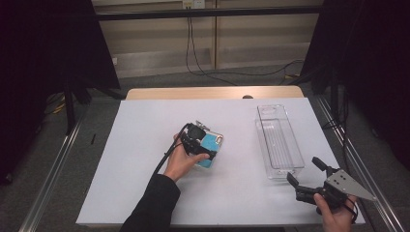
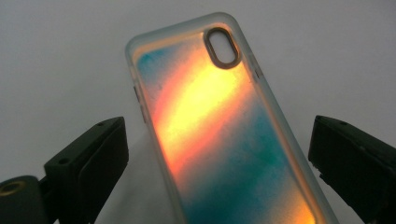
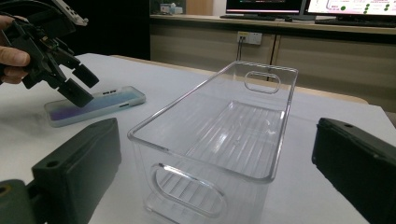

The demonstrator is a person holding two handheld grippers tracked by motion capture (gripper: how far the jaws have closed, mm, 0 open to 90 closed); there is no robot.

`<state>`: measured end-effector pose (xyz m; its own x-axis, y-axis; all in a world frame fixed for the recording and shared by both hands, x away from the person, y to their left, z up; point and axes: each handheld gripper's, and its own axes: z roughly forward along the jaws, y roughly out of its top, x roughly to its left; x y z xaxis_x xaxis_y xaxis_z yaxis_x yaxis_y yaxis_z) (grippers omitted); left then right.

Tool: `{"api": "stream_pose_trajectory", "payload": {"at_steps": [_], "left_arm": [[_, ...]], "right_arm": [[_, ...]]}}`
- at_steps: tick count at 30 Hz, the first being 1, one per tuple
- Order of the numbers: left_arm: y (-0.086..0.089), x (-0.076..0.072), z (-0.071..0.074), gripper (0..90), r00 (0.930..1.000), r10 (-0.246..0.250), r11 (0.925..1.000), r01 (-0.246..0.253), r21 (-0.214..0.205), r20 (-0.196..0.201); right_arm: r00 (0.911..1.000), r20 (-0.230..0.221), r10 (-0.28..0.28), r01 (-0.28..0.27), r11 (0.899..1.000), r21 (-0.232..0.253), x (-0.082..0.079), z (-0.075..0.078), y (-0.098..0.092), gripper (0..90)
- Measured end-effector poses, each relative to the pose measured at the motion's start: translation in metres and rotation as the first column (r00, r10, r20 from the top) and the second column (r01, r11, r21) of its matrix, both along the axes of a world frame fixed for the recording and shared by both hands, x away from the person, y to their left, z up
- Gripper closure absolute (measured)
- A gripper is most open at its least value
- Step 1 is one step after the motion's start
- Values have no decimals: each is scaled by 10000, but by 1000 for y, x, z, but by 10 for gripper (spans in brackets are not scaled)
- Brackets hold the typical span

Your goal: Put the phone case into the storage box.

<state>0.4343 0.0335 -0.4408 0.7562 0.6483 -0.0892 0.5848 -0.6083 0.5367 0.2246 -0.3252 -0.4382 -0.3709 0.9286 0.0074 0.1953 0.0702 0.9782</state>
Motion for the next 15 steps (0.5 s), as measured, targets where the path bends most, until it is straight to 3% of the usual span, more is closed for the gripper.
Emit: {"api": "stream_pose_trajectory", "payload": {"at_steps": [2, 4, 8, 10, 15], "left_arm": [[-2, 0, -2, 60, 10000, 51, 9999, -49, 163, -85], [-3, 1, -4, 60, 9997, 82, 10000, -83, -1, -231], [-5, 2, -6, 59, 9989, 182, 9998, -179, 72, -438], [-8, 2, -8, 62, 9980, 95, 9994, -75, 324, -622], [-12, 1, -9, 58, 9990, 101, 9980, -74, 629, -426]], "right_arm": [[10000, 3, 29, -29, 10000, 11, 0, 0, 0, 11], [10000, 5, 45, -45, 10000, 10, 0, 0, 0, 11], [10000, 2, 47, -47, 10000, 15, 0, 0, 0, 11], [10000, 0, 53, -53, 10000, 12, 0, 0, 0, 11], [10000, 8, 84, -84, 10000, 8, 0, 0, 1, 12]]}}
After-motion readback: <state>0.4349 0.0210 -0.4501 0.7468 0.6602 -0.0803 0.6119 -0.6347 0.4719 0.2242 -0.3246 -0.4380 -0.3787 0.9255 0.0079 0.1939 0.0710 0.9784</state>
